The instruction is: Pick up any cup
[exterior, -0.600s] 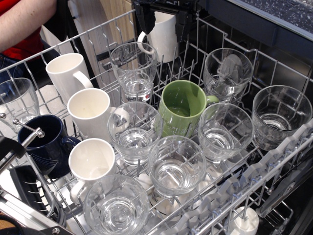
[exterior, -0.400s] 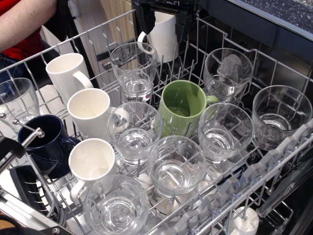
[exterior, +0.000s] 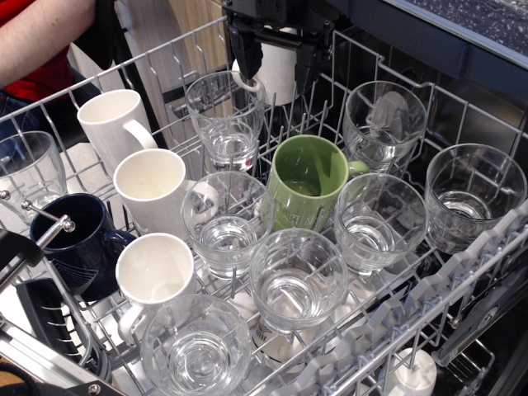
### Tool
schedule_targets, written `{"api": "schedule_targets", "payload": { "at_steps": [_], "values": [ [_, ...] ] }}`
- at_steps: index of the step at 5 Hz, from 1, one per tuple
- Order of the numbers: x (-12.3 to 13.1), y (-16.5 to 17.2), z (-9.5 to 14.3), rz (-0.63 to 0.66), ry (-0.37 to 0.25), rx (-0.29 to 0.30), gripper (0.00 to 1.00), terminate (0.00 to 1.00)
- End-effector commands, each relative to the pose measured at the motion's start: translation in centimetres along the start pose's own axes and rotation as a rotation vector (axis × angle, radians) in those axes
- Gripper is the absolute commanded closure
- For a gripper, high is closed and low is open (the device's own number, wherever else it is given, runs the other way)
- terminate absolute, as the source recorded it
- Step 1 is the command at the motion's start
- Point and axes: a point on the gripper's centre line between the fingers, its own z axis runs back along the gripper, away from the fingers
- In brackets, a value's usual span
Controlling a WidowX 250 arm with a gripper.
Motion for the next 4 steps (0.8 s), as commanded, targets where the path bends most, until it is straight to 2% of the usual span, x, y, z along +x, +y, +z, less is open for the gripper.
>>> {"api": "schedule_targets", "payload": {
  "at_steps": [1,2,3,4],
  "values": [
    [1.0,0.5,-1.5,0.009,-0.095,0.017,0.00,0.00],
    [1.2,0.4,-3.5,0.006,-0.106,0.047,0.00,0.00],
    [1.5,0.4,-5.5,0.014,-0.156,0.078,0.00,0.00],
    [1.8,0.6,-7.3,0.004,-0.155,0.127,0.00,0.00]
  ]
}}
